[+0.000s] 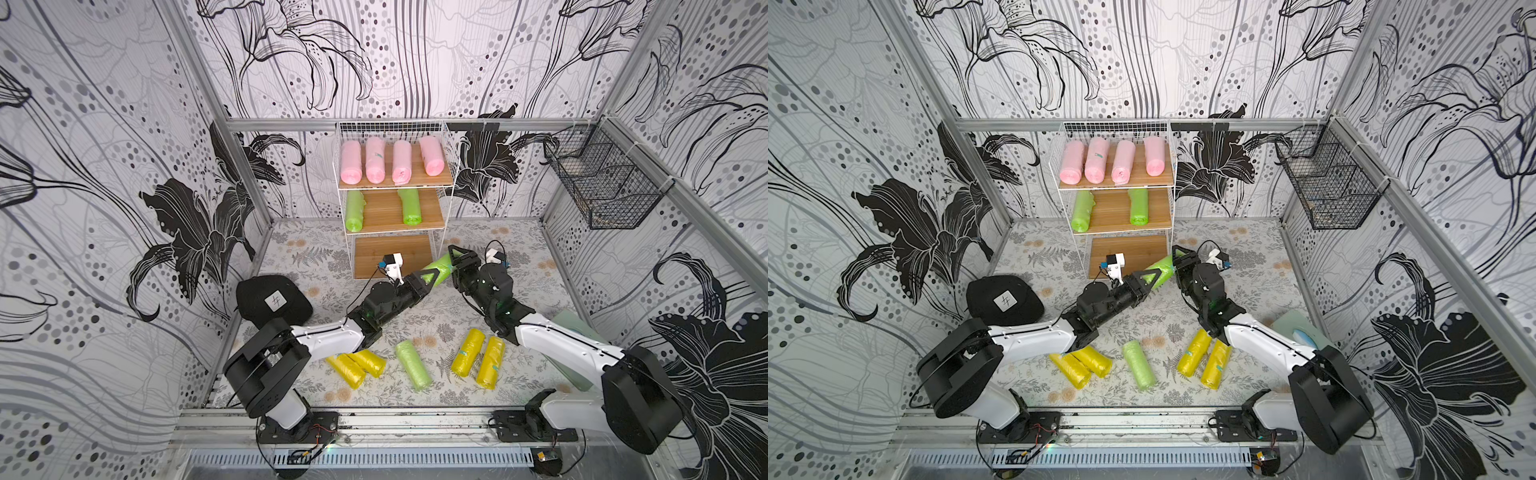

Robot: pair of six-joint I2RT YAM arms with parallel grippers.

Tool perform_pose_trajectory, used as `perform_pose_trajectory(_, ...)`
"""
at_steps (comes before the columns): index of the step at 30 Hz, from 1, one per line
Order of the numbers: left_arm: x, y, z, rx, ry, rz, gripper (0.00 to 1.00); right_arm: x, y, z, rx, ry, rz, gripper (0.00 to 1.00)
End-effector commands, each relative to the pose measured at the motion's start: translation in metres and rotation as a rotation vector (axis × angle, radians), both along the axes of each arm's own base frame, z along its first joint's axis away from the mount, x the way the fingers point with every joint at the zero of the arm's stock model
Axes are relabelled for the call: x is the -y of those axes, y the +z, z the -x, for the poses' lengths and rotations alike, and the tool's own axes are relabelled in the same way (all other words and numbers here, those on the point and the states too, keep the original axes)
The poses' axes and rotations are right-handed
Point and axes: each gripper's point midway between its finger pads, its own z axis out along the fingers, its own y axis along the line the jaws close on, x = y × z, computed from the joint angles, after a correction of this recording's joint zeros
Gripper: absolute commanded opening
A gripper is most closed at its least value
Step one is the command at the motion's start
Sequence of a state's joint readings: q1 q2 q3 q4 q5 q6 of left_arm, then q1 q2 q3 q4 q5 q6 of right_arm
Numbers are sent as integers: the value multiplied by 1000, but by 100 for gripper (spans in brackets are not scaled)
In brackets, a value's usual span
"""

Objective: Sort the rolls of trash bags by color and place them on the shelf
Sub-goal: Place the roll of trash bags on the shelf.

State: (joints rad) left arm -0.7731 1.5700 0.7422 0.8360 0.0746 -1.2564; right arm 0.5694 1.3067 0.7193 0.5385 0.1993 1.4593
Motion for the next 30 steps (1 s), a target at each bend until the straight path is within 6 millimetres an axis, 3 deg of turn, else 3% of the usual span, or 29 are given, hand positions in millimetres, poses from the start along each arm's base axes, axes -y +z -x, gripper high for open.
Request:
perform_pose_trajectory(1, -16, 29, -1, 85, 41, 34, 25, -3, 19, 0, 35, 13, 52, 86)
perform_pose_trajectory(6, -47, 38, -1, 126, 134, -52, 25, 13, 20, 7, 24, -26, 169, 94)
perform_pose_trajectory(10, -86, 52, 7, 182, 265, -255, 25, 34, 24, 18, 23, -70, 319, 94)
perform_pose_trajectory(15, -137, 75, 24, 236, 416, -454, 24, 48, 32, 24, 38, -95, 463, 94)
perform_pose_trajectory(19, -167, 105, 27, 300, 542, -623, 24, 47, 33, 23, 48, -78, 528, 94)
perform_pose_trajectory(23, -165, 124, 7, 366, 597, -844, 24, 39, 26, 21, 37, -33, 561, 94)
perform_pose_trajectory(30, -157, 120, -42, 359, 639, -1010, 25, 34, 14, 24, 18, 9, 584, 94)
